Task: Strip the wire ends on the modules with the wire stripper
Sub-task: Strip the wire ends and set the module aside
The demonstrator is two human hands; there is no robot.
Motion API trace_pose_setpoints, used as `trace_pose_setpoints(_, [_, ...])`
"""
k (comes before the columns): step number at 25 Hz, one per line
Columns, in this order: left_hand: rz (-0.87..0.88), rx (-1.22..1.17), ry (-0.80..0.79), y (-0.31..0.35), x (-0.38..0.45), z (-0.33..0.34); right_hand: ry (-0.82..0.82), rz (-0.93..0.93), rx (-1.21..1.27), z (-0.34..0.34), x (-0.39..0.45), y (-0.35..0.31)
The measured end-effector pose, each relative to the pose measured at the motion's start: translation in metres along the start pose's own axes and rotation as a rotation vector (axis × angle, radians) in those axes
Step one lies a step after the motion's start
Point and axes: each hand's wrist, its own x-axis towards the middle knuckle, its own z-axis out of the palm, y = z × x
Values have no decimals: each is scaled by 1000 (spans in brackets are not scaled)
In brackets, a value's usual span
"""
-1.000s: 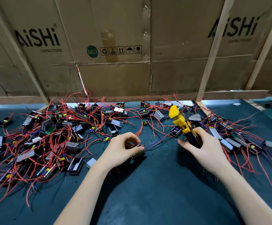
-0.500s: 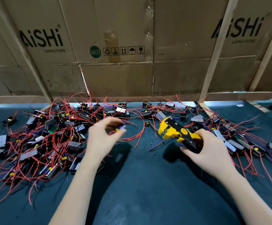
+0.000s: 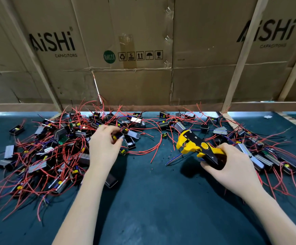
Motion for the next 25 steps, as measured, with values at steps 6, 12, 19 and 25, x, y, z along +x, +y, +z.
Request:
trace_pose_setpoints(6, [127,231,-84,-2,1,12,-12,-15,-14,0,1,1])
trace_pose_setpoints(12, [-278,286,506,-32,1,-44,-9,-4,22,-2,0,0])
trace_pose_setpoints(19, [-400,203,332,-32,-3,-38,-4,-5,-5,-1,0,0])
trace_pose_setpoints(25, [-27,-592,158,-7,0,-35,7,-15,-9,0,0,1])
